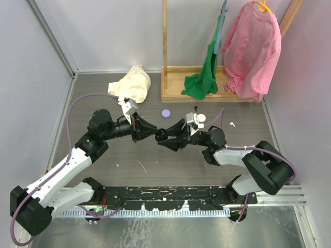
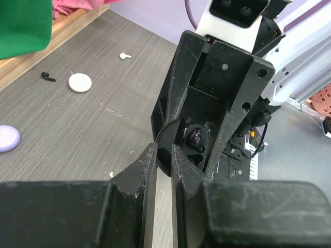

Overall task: Insert the wireless bluetooth earbuds into the charging case
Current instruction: Close the charging case.

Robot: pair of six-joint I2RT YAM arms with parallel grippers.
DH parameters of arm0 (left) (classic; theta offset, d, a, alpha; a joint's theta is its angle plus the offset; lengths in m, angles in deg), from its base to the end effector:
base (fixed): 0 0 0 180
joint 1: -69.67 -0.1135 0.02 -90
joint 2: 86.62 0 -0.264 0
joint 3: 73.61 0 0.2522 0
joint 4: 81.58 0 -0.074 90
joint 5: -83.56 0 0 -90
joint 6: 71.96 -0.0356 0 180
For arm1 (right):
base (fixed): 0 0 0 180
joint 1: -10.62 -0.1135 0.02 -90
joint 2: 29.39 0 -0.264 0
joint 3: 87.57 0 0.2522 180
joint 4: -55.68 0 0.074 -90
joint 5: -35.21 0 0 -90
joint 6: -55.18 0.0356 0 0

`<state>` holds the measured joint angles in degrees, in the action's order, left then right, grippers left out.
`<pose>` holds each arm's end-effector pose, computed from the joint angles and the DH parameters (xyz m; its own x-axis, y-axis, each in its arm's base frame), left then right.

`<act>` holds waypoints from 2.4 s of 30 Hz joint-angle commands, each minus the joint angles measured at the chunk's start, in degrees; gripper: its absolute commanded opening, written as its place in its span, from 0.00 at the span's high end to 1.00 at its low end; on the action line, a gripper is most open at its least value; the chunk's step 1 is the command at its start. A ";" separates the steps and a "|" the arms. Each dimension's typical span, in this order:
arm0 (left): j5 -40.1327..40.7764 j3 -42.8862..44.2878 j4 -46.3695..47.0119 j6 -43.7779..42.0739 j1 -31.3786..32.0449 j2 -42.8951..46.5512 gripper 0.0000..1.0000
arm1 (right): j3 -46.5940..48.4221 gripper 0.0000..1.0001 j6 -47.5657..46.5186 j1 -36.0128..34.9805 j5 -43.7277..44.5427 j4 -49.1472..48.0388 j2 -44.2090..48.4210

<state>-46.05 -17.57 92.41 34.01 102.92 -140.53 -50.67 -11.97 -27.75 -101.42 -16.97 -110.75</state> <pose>0.1696 -0.1383 0.3293 -0.3170 -0.0456 -0.9473 0.9020 0.2943 -0.3160 0.1777 0.1737 0.2444 -0.0193 0.3249 -0.9456 -0.9995 0.0158 0.0258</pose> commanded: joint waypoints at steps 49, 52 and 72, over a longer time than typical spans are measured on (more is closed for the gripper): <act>10.62 -11.96 19.65 19.85 0.49 11.29 0.42 | 3.60 0.94 6.53 0.32 5.17 -10.66 0.74; 9.48 -11.87 21.87 21.09 0.49 9.47 0.44 | 3.92 0.94 6.91 0.16 4.89 -10.64 0.98; 5.36 -12.75 32.48 26.71 1.63 1.95 0.54 | 4.50 0.94 7.44 -0.56 6.52 -10.67 2.27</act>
<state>-39.82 -30.22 119.29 59.58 103.97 -138.41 -47.99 -4.74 -27.95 -96.41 -17.34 -110.62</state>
